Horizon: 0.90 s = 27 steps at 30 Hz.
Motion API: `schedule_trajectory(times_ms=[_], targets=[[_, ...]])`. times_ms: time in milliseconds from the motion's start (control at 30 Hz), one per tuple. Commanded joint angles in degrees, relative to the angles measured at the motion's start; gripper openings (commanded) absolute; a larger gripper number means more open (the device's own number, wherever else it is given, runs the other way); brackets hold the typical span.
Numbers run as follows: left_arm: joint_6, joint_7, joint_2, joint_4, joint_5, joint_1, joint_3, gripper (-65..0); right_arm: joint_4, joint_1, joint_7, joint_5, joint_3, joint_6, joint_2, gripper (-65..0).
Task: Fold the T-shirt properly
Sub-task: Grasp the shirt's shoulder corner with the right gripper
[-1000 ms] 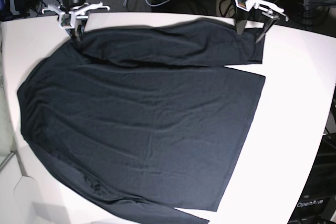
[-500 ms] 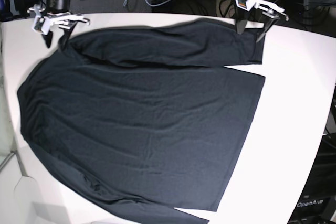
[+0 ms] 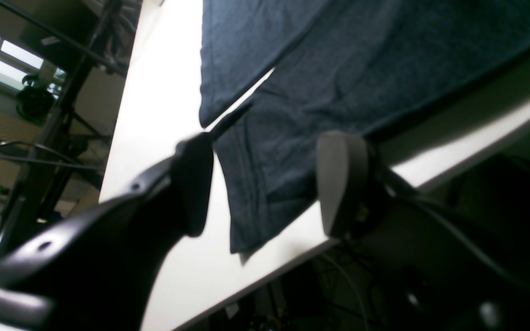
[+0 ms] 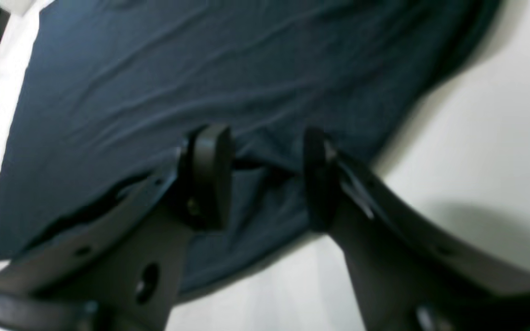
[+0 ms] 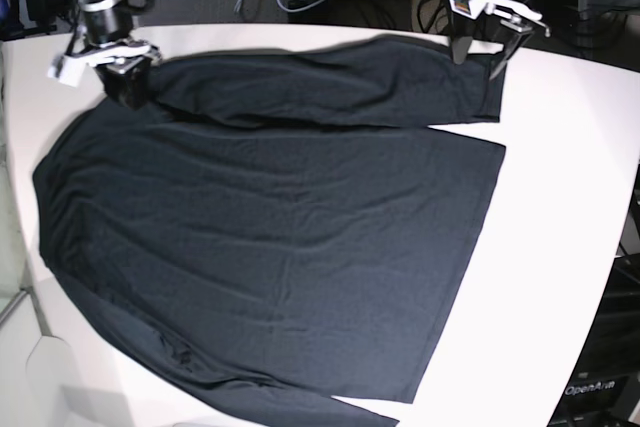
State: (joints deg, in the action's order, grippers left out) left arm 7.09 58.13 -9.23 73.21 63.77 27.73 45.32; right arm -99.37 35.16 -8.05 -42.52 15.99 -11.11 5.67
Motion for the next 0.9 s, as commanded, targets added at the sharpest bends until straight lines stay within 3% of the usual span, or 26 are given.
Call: schedule_trajectory(times_ms=[0, 267, 600, 867], targets=[[0.2, -0.2, 0.2, 0.3, 0.5, 0.6, 0.2, -29.9, -0.4, -0.3, 0.4, -1.7, 1.2, -0.1, 0.2, -38.0], [0.2, -0.2, 0.2, 0.2, 0.5, 0.6, 0.2, -29.9, 1.1, -1.6, -4.1, -1.8, 3.3, -0.1, 0.0, -37.9], [0.2, -0.2, 0.2, 0.2, 0.5, 0.6, 0.2, -29.9, 4.3, -3.6, -4.7, -1.9, 3.8, -0.2, -1.9, -37.8], [0.2, -0.2, 0.2, 0.2, 0.5, 0.6, 0.2, -29.9, 8.3, -6.0, -6.2, -1.9, 3.9, -0.3, -2.0, -32.4]])
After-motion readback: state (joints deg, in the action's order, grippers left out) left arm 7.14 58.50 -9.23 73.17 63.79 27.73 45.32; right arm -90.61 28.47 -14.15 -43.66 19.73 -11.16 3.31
